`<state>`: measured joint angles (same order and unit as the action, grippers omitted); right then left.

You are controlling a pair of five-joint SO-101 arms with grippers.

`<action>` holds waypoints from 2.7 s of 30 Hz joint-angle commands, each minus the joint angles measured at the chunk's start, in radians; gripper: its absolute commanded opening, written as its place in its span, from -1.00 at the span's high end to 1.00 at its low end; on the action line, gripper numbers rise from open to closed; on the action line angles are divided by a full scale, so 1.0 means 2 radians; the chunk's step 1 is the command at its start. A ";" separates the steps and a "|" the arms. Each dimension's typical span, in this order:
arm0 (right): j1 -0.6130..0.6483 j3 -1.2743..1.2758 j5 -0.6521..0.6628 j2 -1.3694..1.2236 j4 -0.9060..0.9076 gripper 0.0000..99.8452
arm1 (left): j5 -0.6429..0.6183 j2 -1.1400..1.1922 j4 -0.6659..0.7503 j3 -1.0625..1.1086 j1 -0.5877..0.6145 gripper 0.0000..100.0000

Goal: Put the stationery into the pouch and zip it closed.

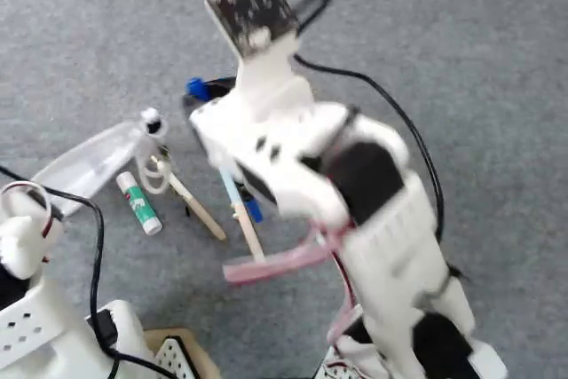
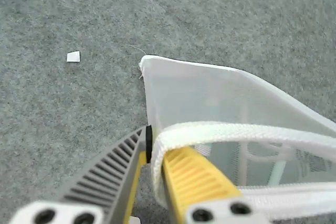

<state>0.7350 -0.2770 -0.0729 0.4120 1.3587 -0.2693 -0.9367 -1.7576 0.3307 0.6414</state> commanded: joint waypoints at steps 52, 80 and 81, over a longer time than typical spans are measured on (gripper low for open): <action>0.059 0.390 -0.071 0.121 -0.708 0.98 | 0.003 0.004 -0.003 -0.069 -0.138 0.95; 0.011 0.465 -0.040 0.150 -0.575 0.47 | -0.006 0.005 -0.002 -0.078 -0.164 0.95; 0.011 0.460 -0.040 0.153 -0.574 0.47 | -0.006 0.005 -0.002 -0.078 -0.164 0.95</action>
<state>0.7426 0.6651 -0.1435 0.6759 0.2048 -0.2739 -0.9198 -1.7591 0.1849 0.3222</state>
